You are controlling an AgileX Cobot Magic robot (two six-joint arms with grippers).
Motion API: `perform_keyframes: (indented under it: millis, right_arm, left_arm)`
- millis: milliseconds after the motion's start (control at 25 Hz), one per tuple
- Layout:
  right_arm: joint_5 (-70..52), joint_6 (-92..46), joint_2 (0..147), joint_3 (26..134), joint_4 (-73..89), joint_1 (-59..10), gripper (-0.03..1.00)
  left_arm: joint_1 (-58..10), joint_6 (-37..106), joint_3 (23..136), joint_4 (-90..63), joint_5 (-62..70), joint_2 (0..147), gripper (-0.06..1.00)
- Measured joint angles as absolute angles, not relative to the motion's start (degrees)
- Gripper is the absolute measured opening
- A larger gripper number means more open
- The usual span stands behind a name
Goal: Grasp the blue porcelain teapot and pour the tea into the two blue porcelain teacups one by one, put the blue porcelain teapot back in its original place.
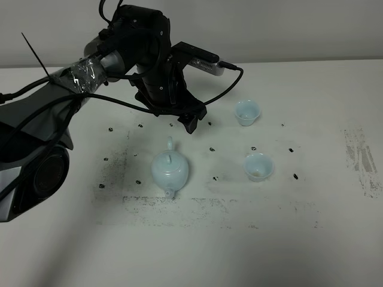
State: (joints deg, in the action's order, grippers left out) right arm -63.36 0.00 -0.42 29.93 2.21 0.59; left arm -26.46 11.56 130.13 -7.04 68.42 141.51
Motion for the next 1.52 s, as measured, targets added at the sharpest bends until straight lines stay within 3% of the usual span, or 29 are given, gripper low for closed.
perform_keyframes:
  millis: [1200,1520]
  right_arm:
    - [-63.4,0.0,-0.4,29.9,2.2,0.6,0.53]
    - [-63.4,0.0,-0.4,29.9,2.2,0.6,0.53]
  left_arm:
    - [-26.5,9.5,129.9,-7.1,68.4,139.1,0.75]
    - [-26.7,11.0,116.0,-7.1,68.1,130.9,0.75]
